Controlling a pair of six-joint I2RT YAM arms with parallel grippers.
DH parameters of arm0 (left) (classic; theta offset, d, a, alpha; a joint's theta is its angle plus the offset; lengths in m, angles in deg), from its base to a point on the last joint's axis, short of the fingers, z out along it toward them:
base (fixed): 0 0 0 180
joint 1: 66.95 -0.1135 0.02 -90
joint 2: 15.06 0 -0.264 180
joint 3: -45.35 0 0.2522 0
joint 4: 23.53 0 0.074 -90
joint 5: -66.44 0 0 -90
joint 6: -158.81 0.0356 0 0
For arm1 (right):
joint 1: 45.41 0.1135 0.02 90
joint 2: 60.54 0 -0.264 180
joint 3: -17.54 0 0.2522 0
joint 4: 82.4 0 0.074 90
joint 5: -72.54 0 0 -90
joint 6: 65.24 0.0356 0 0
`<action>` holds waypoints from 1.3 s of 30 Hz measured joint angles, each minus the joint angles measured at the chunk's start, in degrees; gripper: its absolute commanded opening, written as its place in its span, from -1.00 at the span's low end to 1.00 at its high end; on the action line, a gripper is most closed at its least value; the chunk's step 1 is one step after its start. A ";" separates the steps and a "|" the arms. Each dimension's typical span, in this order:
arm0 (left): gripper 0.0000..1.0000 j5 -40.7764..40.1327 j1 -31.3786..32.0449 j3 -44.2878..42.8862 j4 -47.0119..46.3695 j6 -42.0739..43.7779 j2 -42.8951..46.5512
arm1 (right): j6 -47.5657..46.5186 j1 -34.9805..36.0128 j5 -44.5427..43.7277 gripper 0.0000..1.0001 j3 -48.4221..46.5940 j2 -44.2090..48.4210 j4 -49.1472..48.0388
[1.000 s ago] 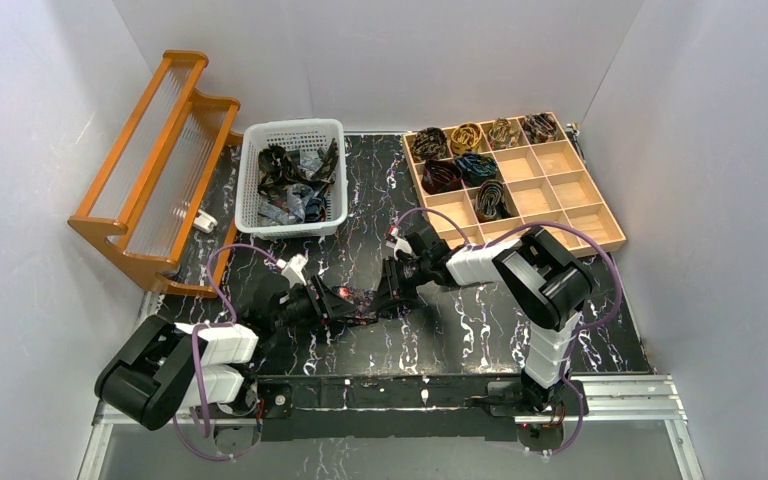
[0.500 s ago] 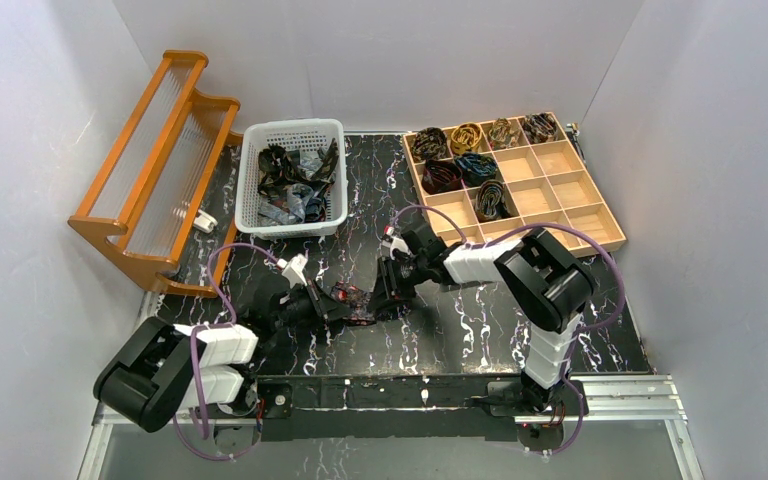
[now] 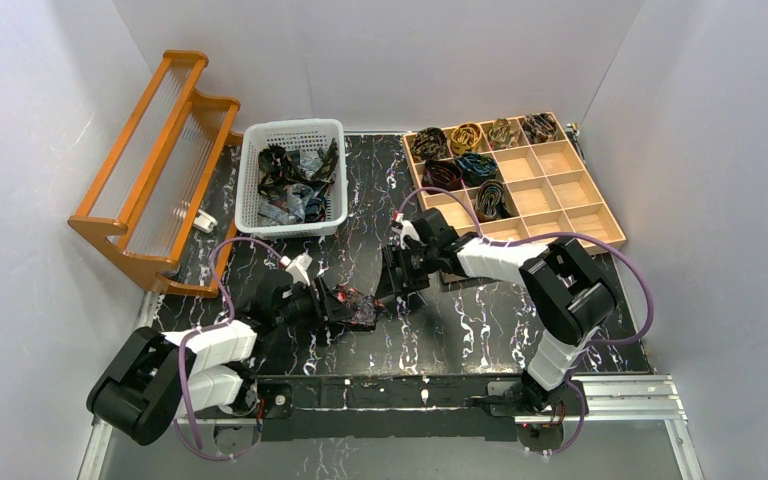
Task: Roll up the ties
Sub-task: Roll the tie at the center of the board.
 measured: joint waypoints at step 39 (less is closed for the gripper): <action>0.49 -9.81 0.26 -4.42 31.41 -2.21 21.27 | -6.91 -0.96 20.15 0.83 -10.14 -10.62 -1.99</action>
